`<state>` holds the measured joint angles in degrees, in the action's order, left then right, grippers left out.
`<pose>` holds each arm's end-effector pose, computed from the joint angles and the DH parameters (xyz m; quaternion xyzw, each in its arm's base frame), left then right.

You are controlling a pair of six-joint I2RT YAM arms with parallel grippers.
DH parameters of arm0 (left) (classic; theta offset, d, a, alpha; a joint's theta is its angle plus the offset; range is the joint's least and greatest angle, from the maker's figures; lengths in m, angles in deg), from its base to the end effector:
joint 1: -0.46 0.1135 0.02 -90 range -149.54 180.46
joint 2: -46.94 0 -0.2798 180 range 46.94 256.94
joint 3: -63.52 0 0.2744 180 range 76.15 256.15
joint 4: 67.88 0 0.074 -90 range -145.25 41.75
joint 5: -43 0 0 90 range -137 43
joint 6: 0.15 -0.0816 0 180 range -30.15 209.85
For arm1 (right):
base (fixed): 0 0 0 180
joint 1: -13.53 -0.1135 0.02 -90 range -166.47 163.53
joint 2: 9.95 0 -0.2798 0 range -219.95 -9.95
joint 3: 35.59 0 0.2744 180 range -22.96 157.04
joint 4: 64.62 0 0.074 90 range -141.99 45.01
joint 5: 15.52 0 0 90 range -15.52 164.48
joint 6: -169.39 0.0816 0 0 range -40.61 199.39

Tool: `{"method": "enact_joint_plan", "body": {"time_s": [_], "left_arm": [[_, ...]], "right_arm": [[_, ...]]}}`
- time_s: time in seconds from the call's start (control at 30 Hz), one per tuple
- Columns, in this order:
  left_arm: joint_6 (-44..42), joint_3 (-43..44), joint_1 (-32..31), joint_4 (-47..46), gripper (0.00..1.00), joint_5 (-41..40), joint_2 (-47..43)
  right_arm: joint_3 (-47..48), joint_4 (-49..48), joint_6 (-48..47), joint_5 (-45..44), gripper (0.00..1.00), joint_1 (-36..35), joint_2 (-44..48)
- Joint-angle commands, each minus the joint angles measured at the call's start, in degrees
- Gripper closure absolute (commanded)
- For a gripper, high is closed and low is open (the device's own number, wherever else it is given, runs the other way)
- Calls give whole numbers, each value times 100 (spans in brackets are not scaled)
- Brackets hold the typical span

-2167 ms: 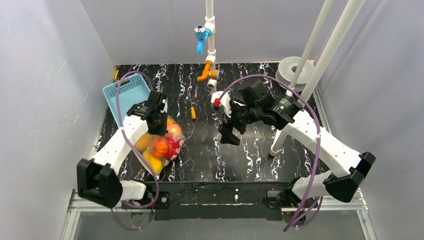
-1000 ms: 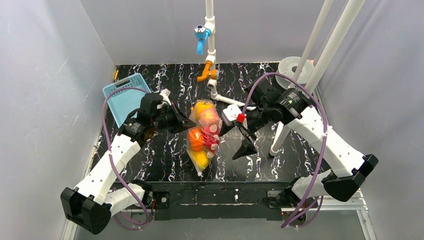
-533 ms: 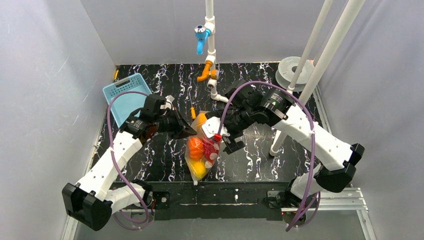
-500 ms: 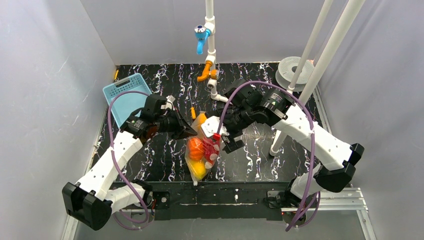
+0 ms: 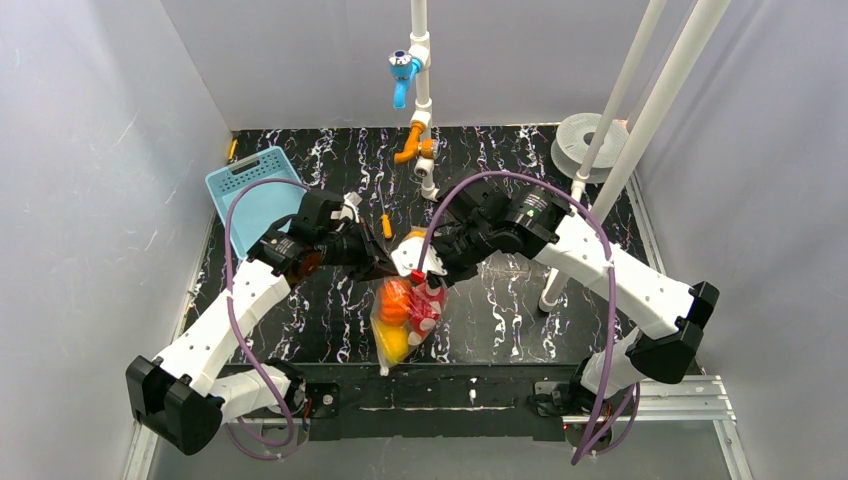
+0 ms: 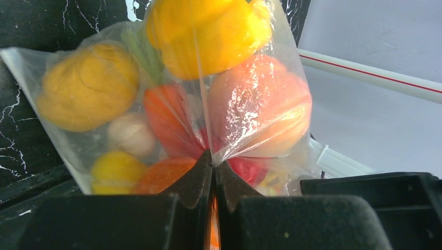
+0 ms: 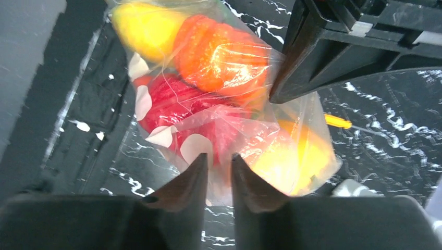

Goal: Open the zip-top bag and remove the fake food
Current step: Adjust the zipper on the food storage bag.

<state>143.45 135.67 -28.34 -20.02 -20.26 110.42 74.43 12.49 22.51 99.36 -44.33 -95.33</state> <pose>0.2278 -0.1671 0.3124 -0.0918 0.8796 -0.4321 0.1765 0.1502 0.3037 0.3894 -0.8160 0.4402 0.2066 0.3124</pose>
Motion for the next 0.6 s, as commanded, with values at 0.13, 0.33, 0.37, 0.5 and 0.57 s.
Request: {"method": "enact_joint_plan", "body": {"time_s": [0.13,0.33,0.37,0.5,0.57], "left_arm": [[79,137,-8,-290,100,68,-284],[-1399,-48,353,-488,3,-541,-1086],[-1813,-195,393,-663,2,-584,-1397],[-2764,-865,427,-1353,2,-992,-2641],[-3459,-1197,435,-1625,2,-868,-3068]], "right_arm": [[76,-498,980,90,99,6,30],[-145,-1047,2009,701,99,678,391],[-207,-1138,2172,834,99,827,457],[-532,-1527,2644,827,99,1100,688],[-588,-1796,3004,725,99,1209,724]]}}
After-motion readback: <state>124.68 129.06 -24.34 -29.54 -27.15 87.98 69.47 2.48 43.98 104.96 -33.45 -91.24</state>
